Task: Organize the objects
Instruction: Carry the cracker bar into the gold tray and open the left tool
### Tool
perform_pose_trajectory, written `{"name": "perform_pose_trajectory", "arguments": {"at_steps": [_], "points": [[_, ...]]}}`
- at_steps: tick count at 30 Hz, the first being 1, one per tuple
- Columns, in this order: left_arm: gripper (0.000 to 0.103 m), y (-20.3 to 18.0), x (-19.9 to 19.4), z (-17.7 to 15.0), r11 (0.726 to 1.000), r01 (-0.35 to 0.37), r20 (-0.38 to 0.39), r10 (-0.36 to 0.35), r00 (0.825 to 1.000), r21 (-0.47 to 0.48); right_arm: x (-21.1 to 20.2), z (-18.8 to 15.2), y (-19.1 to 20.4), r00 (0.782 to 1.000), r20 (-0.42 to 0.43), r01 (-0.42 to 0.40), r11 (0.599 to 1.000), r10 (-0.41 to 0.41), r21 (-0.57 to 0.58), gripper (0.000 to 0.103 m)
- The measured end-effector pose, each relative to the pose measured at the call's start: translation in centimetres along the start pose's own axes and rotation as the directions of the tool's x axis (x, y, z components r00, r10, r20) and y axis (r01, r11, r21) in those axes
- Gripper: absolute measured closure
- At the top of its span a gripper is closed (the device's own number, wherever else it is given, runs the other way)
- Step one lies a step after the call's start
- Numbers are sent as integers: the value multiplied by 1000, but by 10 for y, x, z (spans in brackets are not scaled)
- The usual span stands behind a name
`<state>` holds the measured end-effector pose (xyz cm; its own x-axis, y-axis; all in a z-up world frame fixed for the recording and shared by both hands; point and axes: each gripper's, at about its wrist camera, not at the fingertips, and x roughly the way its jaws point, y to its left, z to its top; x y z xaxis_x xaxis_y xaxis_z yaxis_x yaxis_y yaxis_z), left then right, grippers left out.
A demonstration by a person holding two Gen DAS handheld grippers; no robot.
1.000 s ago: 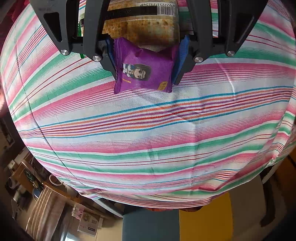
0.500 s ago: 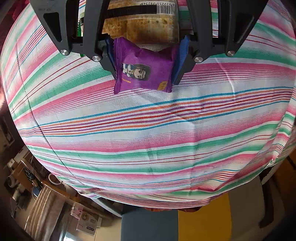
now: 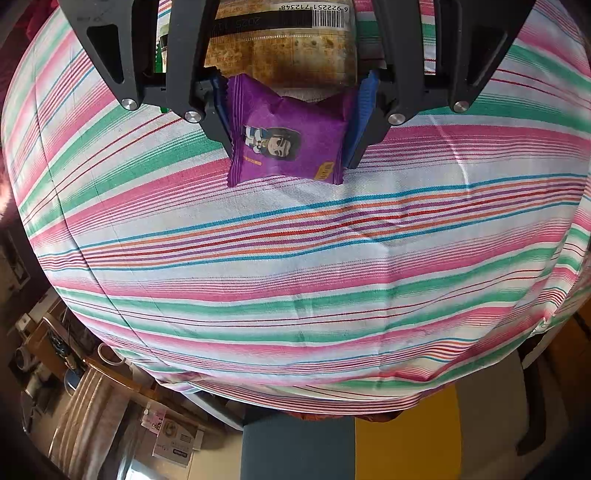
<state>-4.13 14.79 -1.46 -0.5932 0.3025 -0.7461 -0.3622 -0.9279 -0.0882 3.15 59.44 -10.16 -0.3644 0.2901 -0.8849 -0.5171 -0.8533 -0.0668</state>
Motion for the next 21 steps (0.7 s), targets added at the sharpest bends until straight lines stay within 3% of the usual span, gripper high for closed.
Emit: {"name": "perform_pose_trajectory", "arguments": {"at_steps": [11, 15, 21], "points": [[54, 15, -40, -8, 999, -14, 68, 12, 998, 40, -3, -2, 7, 1000, 21, -3, 1000, 3, 15, 52], [54, 28, -41, -16, 999, -20, 59, 18, 998, 27, -8, -2, 23, 998, 9, -65, 998, 65, -2, 53], [54, 47, -41, -27, 1000, -7, 51, 7, 999, -8, -20, -13, 84, 984, -10, -179, 981, 179, -72, 53]]}}
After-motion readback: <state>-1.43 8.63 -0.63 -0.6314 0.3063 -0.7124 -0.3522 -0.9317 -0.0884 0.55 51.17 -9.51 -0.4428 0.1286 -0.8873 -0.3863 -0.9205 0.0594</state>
